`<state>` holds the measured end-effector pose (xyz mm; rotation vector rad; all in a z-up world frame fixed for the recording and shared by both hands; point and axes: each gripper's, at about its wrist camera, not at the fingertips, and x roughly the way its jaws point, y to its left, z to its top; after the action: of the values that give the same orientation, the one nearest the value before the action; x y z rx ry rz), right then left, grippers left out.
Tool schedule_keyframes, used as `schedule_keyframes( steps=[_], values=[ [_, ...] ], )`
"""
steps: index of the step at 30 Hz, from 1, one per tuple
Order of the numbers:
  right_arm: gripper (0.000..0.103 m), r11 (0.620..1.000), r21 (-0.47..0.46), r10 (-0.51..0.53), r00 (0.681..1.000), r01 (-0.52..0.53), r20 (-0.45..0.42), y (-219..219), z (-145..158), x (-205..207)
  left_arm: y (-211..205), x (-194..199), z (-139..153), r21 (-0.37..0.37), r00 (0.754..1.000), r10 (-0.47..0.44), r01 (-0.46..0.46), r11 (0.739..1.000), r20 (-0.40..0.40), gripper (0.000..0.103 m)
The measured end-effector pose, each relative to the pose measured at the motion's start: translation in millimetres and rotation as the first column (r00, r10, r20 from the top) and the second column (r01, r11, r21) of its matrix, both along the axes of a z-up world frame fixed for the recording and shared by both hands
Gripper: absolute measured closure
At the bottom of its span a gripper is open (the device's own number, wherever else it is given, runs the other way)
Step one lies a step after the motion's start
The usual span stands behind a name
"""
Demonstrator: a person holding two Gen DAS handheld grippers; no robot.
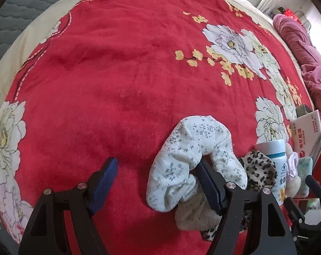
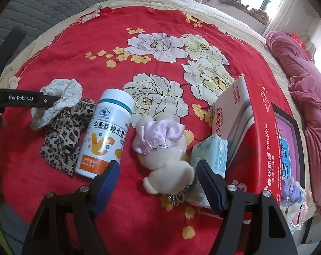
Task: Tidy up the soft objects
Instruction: 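Grasp the white floral scrunchie with the left tool while the right grasps the pink-bonnet bunny, then carry the scrunchie and bunny over the pink tray with both tools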
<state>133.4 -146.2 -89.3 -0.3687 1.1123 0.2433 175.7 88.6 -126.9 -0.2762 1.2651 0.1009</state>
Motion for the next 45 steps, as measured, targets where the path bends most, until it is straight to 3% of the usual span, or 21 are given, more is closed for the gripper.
schedule_keyframes(
  steps=[14, 17, 21, 24, 27, 29, 35, 38, 45],
  values=[
    [0.033, 0.976, -0.208, 0.067, 0.998, -0.062, 0.021, 21, -32, 14, -5, 6, -7, 0.022, 1.000, -0.018, 0.019, 1.000, -0.005, 0.027],
    [0.044, 0.981, -0.183, 0.066, 0.998, -0.063, 0.009, 19, -34, 17, -4, 6, -8, 0.021, 1.000, -0.018, 0.018, 1.000, -0.004, 0.028],
    [0.047, 0.992, -0.118, 0.044, 0.999, -0.046, -0.024, 10, -38, 23, -5, 7, -8, 0.022, 1.000, -0.017, 0.017, 1.000, -0.004, 0.028],
    [0.053, 0.993, -0.110, 0.035, 0.999, -0.037, -0.016, 8, -35, 23, -4, 4, -6, 0.034, 1.000, -0.017, 0.017, 0.999, -0.003, 0.036],
    [0.056, 0.997, -0.078, 0.029, 1.000, -0.029, -0.001, 6, -26, 20, -5, 3, -4, 0.040, 0.999, -0.033, 0.033, 0.999, -0.004, 0.049],
    [0.056, 0.999, -0.047, 0.019, 1.000, -0.018, 0.008, 3, -16, 17, -6, 2, -1, 0.031, 0.999, -0.048, 0.048, 0.998, -0.004, 0.066],
    [0.056, 0.997, 0.072, -0.022, 1.000, 0.021, 0.007, -12, 14, 8, -7, -5, 5, -0.013, 0.999, -0.054, 0.054, 0.998, 0.007, 0.090],
    [0.056, 0.991, 0.130, -0.043, 0.999, 0.043, -0.005, -19, 25, 2, -7, -14, 10, -0.053, 0.999, -0.049, 0.049, 0.997, 0.017, 0.093],
    [0.056, 0.981, 0.184, -0.054, 0.998, 0.056, -0.015, -24, 38, -11, -12, -43, 35, -0.047, 0.997, -0.045, 0.048, 0.998, 0.064, 0.093]
  ],
)
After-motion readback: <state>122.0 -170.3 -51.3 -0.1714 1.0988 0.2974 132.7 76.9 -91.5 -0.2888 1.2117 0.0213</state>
